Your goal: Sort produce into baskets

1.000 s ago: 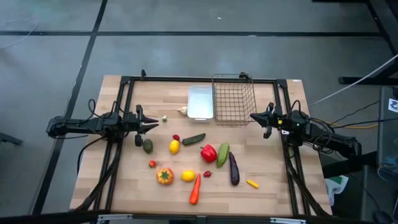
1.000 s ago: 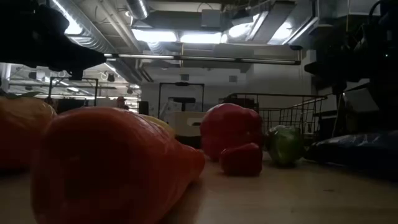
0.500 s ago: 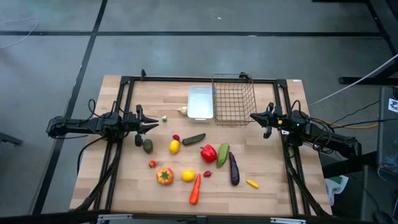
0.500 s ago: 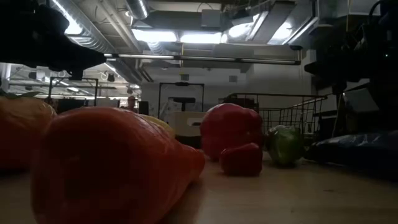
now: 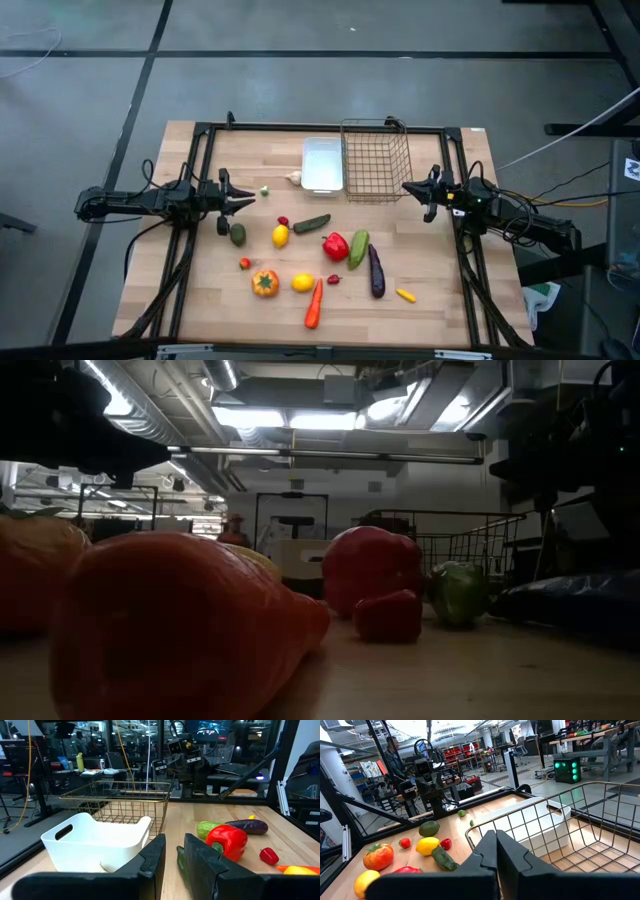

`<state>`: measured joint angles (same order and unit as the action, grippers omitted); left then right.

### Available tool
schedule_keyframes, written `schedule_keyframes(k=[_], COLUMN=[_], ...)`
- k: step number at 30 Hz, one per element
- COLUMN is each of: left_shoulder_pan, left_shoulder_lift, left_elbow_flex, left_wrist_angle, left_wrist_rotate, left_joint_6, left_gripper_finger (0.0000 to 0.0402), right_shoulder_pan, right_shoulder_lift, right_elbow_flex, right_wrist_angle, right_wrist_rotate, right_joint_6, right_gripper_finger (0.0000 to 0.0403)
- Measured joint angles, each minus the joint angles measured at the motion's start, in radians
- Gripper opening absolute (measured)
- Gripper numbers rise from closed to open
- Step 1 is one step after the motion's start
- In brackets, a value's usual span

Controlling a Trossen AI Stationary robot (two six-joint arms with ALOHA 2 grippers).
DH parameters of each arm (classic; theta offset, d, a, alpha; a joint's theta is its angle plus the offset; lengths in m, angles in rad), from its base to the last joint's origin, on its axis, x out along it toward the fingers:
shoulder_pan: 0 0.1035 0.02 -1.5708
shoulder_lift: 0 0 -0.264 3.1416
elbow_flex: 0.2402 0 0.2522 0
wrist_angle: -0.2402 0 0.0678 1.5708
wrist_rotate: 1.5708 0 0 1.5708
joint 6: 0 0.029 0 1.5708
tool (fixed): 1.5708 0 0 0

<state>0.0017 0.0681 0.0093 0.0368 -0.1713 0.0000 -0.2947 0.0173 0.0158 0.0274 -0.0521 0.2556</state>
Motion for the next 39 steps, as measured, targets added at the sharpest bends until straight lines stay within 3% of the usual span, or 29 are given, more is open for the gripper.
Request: schedule_keyframes(k=[14, 18, 21, 39], left_shoulder_pan=[0.000, 0.000, 0.000, 0.000], left_shoulder_lift=[0.000, 0.000, 0.000, 0.000], left_elbow_flex=[0.000, 0.000, 0.000, 0.000], left_wrist_angle=[0.000, 0.000, 0.000, 0.020], left_wrist_rotate=[0.000, 0.000, 0.000, 0.000], left_joint_6=[0.009, 0.181, 0.216, -0.082], left_gripper_finger=[0.0068, 0.0068, 0.0068, 0.0068], right_shoulder_pan=[0.000, 0.000, 0.000, 0.000], right_shoulder_lift=[0.000, 0.000, 0.000, 0.000], right_elbow_flex=[0.000, 0.000, 0.000, 0.000], right_wrist_angle=[0.000, 0.000, 0.000, 0.000], right_wrist_rotate=[0.000, 0.000, 0.000, 0.000], right_joint_6=[0.000, 0.000, 0.000, 0.001], right_gripper_finger=[0.0003, 0.0003, 0.0003, 0.0003])
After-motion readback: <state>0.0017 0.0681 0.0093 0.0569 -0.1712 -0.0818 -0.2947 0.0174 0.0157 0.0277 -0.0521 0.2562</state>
